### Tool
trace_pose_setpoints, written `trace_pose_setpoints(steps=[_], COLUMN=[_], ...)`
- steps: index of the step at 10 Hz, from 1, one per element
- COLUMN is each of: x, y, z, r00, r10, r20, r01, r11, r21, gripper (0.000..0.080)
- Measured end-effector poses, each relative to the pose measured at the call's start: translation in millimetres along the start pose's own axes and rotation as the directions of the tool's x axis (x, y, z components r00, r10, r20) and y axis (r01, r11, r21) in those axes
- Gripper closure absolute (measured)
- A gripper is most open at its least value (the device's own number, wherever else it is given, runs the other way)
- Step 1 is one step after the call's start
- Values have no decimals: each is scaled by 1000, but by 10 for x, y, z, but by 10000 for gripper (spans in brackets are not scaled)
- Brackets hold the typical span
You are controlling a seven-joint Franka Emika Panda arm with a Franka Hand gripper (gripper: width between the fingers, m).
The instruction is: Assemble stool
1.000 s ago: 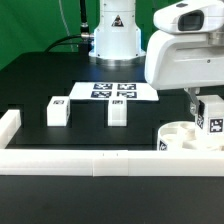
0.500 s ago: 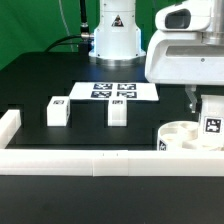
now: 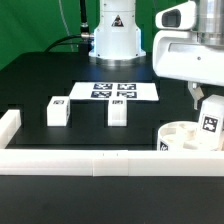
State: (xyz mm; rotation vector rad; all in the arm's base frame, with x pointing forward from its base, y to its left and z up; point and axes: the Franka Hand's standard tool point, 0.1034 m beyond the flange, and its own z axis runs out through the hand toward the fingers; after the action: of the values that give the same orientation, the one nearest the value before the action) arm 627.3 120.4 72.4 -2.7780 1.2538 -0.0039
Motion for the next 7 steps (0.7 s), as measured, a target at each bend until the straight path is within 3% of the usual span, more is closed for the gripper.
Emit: trace_pose_setpoints(steps=[1,7], x=[-10,-35], y=[-3,-32], z=[4,7], r00=[991,893], r10=[134,447], r20=[17,41], r01=[-134,-448], r11=[991,894], r21=[17,17], gripper=[462,462])
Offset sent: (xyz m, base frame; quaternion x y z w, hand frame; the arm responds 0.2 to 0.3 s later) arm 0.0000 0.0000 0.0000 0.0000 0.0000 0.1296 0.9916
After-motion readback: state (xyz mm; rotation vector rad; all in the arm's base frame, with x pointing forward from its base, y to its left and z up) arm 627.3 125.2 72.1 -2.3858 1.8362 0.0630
